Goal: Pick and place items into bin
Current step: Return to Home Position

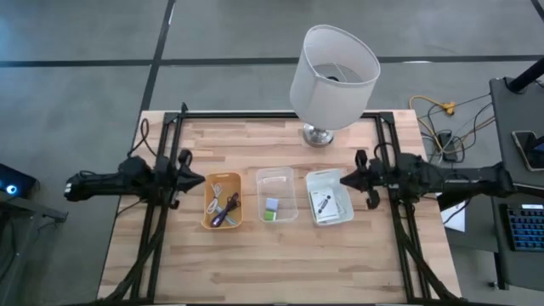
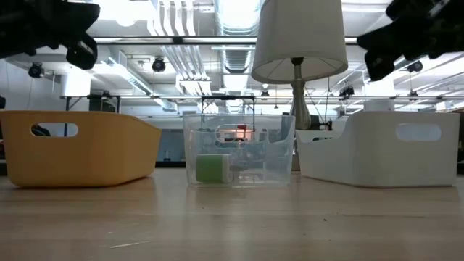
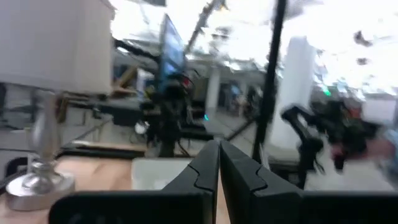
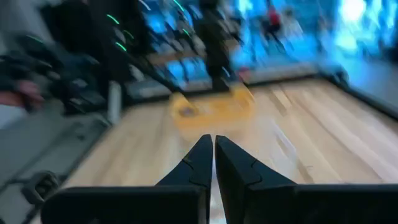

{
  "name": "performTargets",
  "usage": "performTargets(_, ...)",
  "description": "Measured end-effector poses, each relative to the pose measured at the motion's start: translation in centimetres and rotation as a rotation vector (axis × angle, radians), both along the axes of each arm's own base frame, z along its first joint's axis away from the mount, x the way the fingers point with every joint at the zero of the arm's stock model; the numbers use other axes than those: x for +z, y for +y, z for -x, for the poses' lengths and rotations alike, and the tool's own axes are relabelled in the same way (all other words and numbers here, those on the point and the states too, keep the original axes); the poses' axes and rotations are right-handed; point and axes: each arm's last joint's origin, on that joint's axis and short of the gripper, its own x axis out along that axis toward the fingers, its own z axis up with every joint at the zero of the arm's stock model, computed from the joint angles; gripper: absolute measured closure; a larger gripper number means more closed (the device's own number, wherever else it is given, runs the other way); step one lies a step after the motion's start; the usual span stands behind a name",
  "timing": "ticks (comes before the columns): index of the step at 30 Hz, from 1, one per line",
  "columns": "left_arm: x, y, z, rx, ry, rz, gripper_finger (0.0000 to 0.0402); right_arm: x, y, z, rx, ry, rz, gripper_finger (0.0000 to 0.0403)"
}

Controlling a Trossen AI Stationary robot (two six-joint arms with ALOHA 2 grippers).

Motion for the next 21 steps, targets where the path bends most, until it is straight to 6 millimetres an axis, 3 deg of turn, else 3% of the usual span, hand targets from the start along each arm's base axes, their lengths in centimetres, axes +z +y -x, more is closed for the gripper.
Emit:
performTargets(5,-0.5,-0.3,0.0,-0.078,-0.067,-0.097,0.0402,-3.0,0.1,0.4,0.015,-0.038,-0.042,0.0394)
performTargets(9,-0.9,-0.3,0.0,-0.120,-0.051,0.114,0.0402,-4.7,0.1,0.7,0.011,0.004,-0.122,0.0394)
performTargets(14,-1.3,-0.2,-0.3,-0.164,0.015,0.328,0.0402,-5.5,0.1,0.6,-0.001,0.097,-0.200,0.0394)
performTargets(21,-1.4,-0.2,-0.4,-0.163,0.029,0.334,0.0402,-5.0,0.9,1.3,0.068,0.048,-0.193,0.0394)
